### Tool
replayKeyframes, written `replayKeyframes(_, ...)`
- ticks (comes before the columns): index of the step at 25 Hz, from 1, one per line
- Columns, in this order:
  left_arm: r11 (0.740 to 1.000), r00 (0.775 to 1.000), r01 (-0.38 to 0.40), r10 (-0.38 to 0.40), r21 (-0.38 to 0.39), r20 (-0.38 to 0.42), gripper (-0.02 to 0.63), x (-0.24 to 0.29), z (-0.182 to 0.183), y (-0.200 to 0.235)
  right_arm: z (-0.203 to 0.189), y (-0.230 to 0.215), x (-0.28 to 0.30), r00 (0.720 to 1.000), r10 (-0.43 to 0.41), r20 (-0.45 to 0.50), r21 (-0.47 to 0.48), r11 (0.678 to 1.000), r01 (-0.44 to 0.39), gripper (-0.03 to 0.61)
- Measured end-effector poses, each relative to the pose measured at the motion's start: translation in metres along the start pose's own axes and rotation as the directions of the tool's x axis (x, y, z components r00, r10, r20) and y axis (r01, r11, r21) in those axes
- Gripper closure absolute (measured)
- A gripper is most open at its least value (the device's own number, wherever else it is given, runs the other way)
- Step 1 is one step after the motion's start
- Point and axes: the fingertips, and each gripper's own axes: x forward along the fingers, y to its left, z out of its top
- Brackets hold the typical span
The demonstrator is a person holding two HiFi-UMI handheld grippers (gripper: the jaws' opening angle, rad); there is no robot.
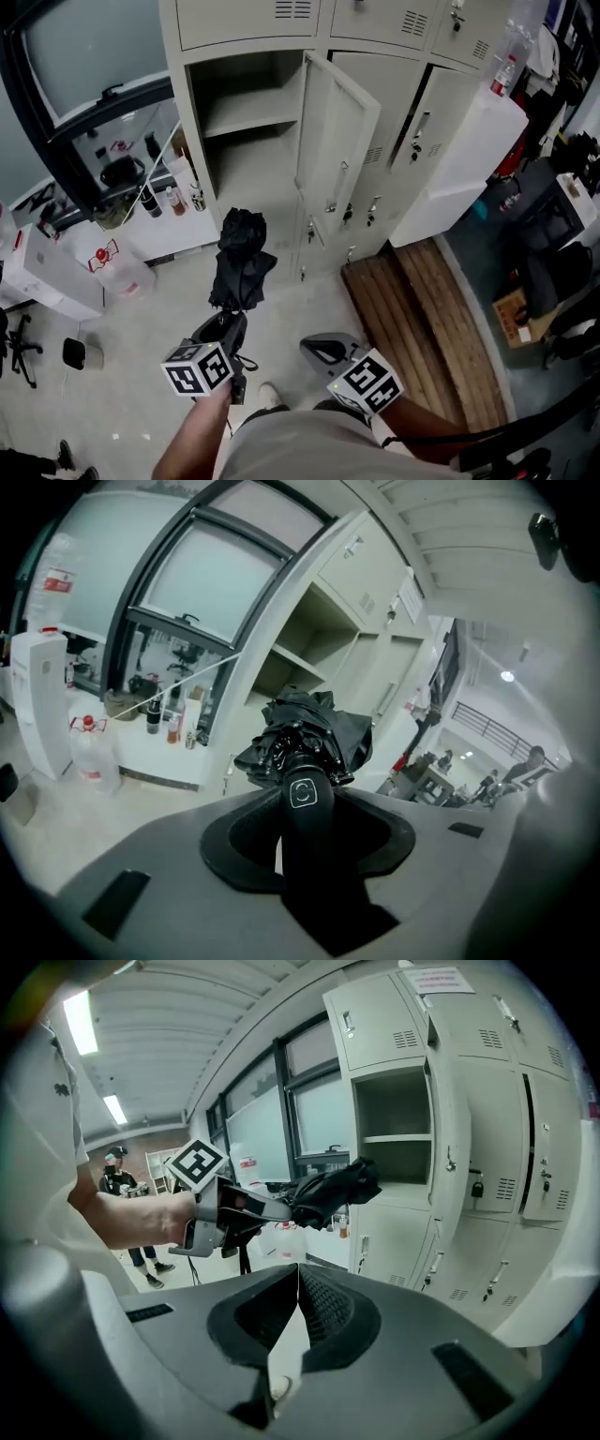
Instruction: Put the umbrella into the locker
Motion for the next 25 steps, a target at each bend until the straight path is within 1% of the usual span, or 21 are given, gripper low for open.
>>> replayKeyframes(5,0.999,1.000,0.021,-0.020,0.029,-0.008,0.449,0.053,0.047,0.028,0.023,-0.004,0.042,1.000,0.002,-0.020,0.024,1.000,-0.001,0.561)
replayKeyframes(10,0.999,1.000,0.013,-0.013,0.049,0.010,0.449,0.116,0.091,0.039,0.042,-0.035,0.068,1.000,-0.003,-0.029,0.014,1.000,0.004,0.561)
replayKeyframes(16,0.998,0.998,-0.050,0.049,0.030,0.033,0.449,0.191,0.136,0.046,0.070,-0.079,0.075,0.999,0.037,-0.028,-0.052,0.998,-0.038,0.561)
replayKeyframes(20,0.994,0.994,-0.102,0.100,0.034,0.047,0.449,0.240,0.171,0.056,0.077,-0.109,0.077,0.998,0.055,-0.027,-0.051,0.997,-0.056,0.561)
replayKeyframes(25,0.986,0.986,-0.160,0.158,0.037,0.049,0.449,0.292,0.204,0.069,0.078,-0.133,0.073,0.996,0.078,-0.038,-0.055,0.995,-0.080,0.561)
